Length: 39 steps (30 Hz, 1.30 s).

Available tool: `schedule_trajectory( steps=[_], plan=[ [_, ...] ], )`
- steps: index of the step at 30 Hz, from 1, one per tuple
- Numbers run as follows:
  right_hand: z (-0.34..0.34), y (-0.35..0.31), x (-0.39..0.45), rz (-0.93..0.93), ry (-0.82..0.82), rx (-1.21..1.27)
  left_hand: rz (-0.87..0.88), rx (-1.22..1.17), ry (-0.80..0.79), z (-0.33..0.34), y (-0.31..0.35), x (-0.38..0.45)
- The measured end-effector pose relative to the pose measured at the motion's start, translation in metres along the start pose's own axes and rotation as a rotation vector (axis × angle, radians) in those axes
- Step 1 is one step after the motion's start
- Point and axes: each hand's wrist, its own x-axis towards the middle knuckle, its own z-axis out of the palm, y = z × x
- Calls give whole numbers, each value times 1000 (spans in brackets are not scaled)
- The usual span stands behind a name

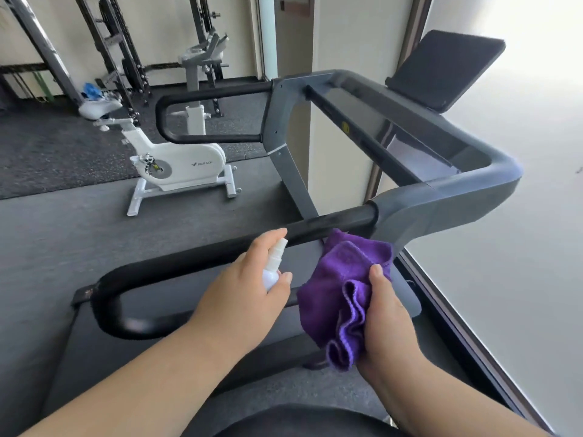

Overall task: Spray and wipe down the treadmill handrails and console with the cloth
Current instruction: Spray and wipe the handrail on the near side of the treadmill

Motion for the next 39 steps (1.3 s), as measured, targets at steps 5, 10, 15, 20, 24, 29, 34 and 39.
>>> schedule_trajectory(
  steps=[5,10,15,20,24,29,34,39],
  plan=[
    [-18,-40,11,-352,85,-178,1,18,-53,28,26,-1],
    [-8,-89,43,-836,2,-480,-33,47,-47,42,39,-5],
    [22,-98,96,-1071,-113,-1053,-95,71,14,43,41,-11],
    [59,-79,100,-1176,-97,-1531,-172,60,45,42,38,-20],
    [77,-70,91,-1054,-206,-1620,-202,46,56,44,38,-23],
    [60,-95,96,-1050,-508,-1808,-191,23,52,48,43,-25],
    [34,-148,125,-933,-612,-2063,-179,23,66,51,46,-25],
    [47,-131,124,-1080,-682,-2097,-172,18,73,55,45,-28]
  ],
)
